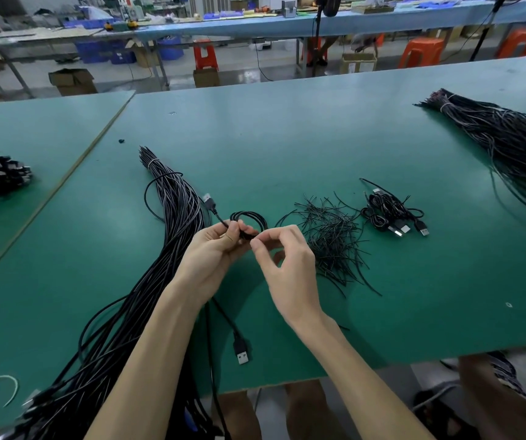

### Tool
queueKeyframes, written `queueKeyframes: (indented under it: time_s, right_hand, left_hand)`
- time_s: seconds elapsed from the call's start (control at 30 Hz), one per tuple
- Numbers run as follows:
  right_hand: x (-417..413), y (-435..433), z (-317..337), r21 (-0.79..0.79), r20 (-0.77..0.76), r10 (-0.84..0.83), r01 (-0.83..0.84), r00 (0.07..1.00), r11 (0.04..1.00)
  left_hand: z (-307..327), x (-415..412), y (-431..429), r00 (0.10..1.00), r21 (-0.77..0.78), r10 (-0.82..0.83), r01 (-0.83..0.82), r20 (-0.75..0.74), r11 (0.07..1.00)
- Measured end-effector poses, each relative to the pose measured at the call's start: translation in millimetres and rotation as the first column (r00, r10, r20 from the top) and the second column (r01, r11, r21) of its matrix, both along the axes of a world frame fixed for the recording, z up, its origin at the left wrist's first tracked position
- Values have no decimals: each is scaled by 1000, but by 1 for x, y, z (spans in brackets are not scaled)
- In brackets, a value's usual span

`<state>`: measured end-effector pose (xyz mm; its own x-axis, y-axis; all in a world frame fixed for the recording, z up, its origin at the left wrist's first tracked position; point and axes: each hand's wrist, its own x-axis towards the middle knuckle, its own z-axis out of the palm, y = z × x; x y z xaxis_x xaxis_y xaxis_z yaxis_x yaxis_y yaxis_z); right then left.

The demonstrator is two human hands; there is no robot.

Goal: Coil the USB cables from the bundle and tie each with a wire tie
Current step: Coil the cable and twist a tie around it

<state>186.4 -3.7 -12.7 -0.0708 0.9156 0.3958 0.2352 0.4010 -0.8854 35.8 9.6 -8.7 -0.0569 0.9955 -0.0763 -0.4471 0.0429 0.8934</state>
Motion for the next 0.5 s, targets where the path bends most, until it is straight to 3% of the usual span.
queueKeyframes:
  time_s: [0.17,0.33,0.5]
  right_hand:
    - [22,4,14,-14,-68,-88,87,994,996]
    - [39,6,13,-96,137,43,-30,990,995]
    - [26,-2,2,-72,39,-13,16,999,997]
  left_hand:
    - [-2,1,0,1000,-1,-2,2,-7,1000]
    - [1,8,-2,985,2,-143,144,-101,990]
    - [2,8,-5,973,-3,-162,164,-164,986]
